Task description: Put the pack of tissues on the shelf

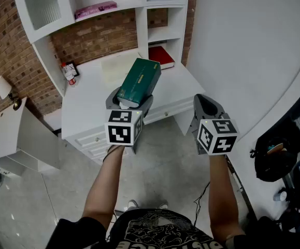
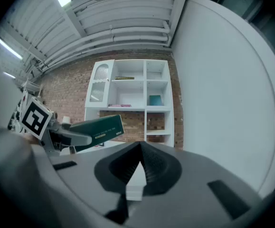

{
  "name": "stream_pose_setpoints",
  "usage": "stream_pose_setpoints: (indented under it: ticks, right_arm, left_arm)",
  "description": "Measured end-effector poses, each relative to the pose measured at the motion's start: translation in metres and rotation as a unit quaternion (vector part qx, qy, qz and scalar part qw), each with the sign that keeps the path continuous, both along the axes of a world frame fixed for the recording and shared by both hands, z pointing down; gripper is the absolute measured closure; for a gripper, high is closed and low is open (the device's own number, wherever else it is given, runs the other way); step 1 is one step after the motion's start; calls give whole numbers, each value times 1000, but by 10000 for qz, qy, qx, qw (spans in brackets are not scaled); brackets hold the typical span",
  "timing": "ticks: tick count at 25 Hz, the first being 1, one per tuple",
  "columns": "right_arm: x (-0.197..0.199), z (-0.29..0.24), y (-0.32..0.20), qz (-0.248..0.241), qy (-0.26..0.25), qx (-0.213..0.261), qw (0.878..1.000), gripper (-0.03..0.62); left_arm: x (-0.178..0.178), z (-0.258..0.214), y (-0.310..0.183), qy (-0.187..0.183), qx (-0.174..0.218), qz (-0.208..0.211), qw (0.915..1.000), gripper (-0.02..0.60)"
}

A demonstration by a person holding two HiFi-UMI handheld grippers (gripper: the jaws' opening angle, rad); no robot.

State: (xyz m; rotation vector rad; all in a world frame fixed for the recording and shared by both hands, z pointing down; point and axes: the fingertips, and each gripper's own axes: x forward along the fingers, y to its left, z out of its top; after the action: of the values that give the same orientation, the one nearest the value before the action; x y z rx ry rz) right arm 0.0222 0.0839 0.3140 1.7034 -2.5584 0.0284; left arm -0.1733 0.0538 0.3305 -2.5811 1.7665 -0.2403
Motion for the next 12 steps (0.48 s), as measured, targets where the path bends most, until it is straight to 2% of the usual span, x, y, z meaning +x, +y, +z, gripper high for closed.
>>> stream_pose_setpoints:
  ticks: [12]
  right_arm:
    - [29,13,0,-177,72,-56,9998,591]
  left_arm:
    - [33,10,-2,87,-127,-93,9998,130]
